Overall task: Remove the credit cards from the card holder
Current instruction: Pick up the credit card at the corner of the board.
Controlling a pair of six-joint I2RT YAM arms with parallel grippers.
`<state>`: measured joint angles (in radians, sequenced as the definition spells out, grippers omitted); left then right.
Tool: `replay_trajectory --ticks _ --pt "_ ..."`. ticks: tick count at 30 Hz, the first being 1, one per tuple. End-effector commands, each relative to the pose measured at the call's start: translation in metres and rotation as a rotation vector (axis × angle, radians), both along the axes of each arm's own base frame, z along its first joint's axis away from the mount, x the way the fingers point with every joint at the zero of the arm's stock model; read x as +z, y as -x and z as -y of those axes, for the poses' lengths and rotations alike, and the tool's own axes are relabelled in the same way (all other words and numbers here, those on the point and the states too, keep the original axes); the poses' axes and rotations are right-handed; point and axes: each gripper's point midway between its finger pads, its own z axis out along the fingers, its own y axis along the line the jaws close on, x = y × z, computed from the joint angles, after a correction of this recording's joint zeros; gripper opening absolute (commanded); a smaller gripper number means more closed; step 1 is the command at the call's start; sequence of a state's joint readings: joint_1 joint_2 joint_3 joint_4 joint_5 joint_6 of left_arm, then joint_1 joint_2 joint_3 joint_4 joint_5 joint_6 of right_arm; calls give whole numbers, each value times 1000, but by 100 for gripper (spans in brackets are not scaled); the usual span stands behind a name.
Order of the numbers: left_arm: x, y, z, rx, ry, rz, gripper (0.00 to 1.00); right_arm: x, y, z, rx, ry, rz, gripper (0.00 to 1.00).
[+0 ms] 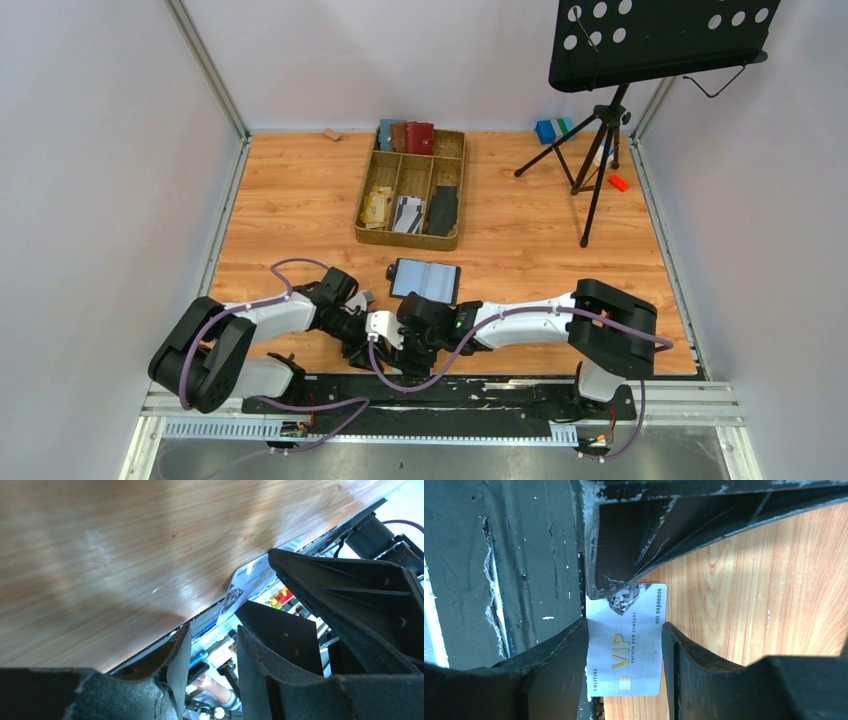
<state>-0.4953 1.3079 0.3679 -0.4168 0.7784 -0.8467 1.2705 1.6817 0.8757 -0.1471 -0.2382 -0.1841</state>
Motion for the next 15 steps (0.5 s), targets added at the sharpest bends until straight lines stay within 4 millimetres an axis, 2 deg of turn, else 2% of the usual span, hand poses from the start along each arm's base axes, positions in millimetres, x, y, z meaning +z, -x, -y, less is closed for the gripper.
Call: replay_trajectory --ticks 1,15 --pt "5 -9 13 74 57 6 45 -28 13 28 5 112 -66 45" --pt "3 -13 24 123 70 -12 43 -28 14 27 6 99 -90 45"
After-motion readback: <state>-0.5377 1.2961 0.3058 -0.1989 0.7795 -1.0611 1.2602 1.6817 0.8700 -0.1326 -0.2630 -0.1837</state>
